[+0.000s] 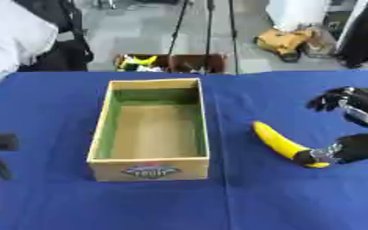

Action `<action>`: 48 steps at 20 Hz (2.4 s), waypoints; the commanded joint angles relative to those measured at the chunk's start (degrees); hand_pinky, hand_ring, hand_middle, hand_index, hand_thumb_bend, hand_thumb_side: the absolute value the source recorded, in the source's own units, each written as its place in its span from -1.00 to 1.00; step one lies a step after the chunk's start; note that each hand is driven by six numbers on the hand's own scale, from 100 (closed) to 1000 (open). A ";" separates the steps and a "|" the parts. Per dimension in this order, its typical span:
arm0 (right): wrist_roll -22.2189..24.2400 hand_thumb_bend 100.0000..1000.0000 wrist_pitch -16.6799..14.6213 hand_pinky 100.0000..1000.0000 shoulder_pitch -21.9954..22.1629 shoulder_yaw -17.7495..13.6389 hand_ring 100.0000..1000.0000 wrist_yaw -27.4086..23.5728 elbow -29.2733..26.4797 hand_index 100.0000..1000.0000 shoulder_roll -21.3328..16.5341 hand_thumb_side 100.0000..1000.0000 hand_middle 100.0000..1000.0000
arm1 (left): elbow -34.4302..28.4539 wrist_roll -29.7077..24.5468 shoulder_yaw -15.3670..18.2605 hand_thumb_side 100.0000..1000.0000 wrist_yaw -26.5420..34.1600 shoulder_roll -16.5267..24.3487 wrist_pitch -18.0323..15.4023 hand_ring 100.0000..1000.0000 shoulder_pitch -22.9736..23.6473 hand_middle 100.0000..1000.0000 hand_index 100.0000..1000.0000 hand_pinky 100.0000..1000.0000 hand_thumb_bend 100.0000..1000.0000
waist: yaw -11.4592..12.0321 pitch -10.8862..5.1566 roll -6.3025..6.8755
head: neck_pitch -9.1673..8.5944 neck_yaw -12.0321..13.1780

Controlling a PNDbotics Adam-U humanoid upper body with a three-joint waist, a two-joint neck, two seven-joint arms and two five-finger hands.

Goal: Pick up objects on the table and place them in the box.

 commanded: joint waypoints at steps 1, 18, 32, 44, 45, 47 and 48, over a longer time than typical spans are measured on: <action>0.25 0.64 -0.07 -0.03 -0.67 -0.89 0.45 -0.05 -1.00 0.65 -0.37 0.74 0.38 | -1.12 0.18 0.25 0.95 -0.15 0.27 0.04 0.17 0.25 0.11 0.43 -0.53 -1.00 | 0.09 -0.81 0.16 | 2.03 3.35; -1.00 0.37 0.90 0.13 0.35 -2.13 0.60 3.13 -0.60 0.65 1.57 0.65 0.42 | -1.12 0.99 0.93 0.96 -1.20 -0.86 0.04 0.18 1.78 0.12 0.43 -0.54 -1.00 | 0.30 0.81 1.24 | 2.80 3.78; -0.32 0.37 0.59 0.15 -1.02 -1.41 0.62 4.01 1.75 0.64 3.25 0.60 0.42 | -1.12 1.11 1.15 0.96 -1.63 -1.13 0.36 0.18 1.53 0.12 0.43 -0.54 -1.00 | -0.13 0.88 0.80 | 0.22 -3.40; -1.01 0.33 1.39 0.12 -1.70 -0.96 0.53 5.86 6.47 0.62 4.91 0.48 0.38 | -1.12 0.89 1.02 0.96 -1.55 -1.32 0.39 0.18 1.48 0.12 0.43 -0.54 -1.00 | 0.11 1.13 0.77 | -0.75 -3.99; -1.00 0.33 1.49 0.12 -1.80 -0.93 0.52 5.97 6.96 0.62 5.11 0.46 0.37 | -1.12 0.86 1.01 0.96 -1.55 -1.35 0.39 0.18 1.49 0.12 0.43 -0.54 -1.00 | 0.13 1.17 0.78 | -0.79 -4.01; -1.04 0.32 1.63 0.12 -2.02 -0.83 0.52 6.15 7.86 0.62 5.49 0.45 0.36 | -1.12 0.79 0.99 0.96 -1.55 -1.40 0.40 0.18 1.51 0.12 0.43 -0.54 -1.00 | 0.18 1.21 0.81 | -0.89 -4.02; -1.07 0.32 1.70 0.12 -2.13 -0.77 0.52 6.24 8.32 0.62 5.66 0.44 0.36 | -1.12 0.76 0.98 0.96 -1.55 -1.41 0.40 0.18 1.52 0.12 0.43 -0.54 -1.00 | 0.20 1.21 0.83 | -0.91 -4.03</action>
